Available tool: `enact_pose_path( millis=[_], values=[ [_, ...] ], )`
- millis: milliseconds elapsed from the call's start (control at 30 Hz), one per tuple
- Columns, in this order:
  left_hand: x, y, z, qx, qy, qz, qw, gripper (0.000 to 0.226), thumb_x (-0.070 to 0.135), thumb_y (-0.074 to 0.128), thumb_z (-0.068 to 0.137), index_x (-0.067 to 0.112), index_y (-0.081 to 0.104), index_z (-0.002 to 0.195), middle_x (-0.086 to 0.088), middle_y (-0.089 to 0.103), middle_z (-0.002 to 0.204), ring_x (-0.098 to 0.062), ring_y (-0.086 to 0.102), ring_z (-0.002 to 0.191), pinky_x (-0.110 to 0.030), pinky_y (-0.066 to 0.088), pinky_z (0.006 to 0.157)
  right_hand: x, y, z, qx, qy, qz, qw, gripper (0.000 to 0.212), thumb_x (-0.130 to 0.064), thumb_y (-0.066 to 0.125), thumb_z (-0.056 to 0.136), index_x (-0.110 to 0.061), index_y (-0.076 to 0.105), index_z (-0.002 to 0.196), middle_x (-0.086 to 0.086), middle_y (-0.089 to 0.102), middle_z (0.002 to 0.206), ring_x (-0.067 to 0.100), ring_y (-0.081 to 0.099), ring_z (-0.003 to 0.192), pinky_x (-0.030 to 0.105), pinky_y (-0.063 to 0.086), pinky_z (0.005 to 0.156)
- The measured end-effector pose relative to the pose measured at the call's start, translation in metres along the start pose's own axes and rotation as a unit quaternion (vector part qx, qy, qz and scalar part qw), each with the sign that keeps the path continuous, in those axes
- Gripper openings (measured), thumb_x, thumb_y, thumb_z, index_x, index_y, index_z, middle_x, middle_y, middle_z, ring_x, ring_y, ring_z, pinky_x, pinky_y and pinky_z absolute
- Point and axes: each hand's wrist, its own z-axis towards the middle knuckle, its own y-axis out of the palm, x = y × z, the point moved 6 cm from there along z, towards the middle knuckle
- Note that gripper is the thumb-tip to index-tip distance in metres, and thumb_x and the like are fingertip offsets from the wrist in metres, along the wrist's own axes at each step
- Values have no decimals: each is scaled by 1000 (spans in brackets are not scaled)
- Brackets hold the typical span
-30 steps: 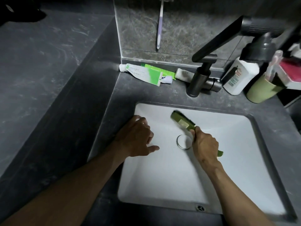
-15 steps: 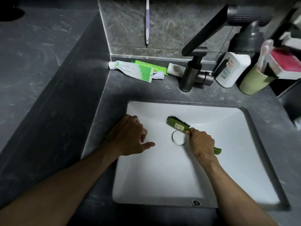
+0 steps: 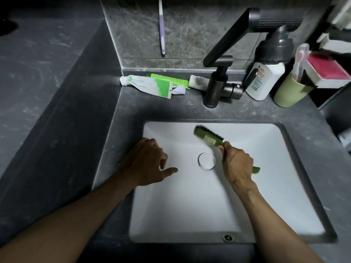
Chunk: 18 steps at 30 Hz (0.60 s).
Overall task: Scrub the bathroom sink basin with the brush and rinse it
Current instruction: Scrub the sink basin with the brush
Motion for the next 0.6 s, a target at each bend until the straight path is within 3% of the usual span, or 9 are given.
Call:
enact_pose_path(
  millis=[100,233,367,467,600],
  values=[
    [0,0,0,3,3,10,1000,66,84,40,82,28,70,68,16,69,74,-7,60,84,-33,45,96,-5,-2,0,-11,24,36,999,35,-45,27,105,-19,46,91,-5,43,60,30,43,60,34,33,62],
    [2,1,-1,-11,4,20,1000,66,85,39,82,28,70,69,15,70,76,-7,60,86,-34,45,97,-2,15,-5,-107,7,-44,993,34,-42,31,103,-20,56,96,3,65,83,30,58,74,32,36,66],
    [1,0,1,-17,1,17,1000,69,86,34,80,28,69,69,16,69,75,-7,59,86,-34,45,97,-11,-14,-1,-37,-11,-14,999,35,-46,37,102,-21,47,80,4,66,80,30,47,63,33,36,61],
    [0,1,0,-16,3,18,1000,70,87,33,81,27,68,68,16,68,73,-5,59,85,-33,46,96,-31,-34,5,-1,-61,-18,998,33,-46,37,102,-22,42,80,4,65,75,31,43,58,33,33,59],
    [0,0,-1,-6,8,17,1000,69,87,35,82,27,66,65,15,67,70,-5,58,82,-35,47,93,-20,-53,24,5,-90,-58,994,35,-48,35,103,-21,54,91,5,67,77,34,61,67,34,34,60]
  ],
)
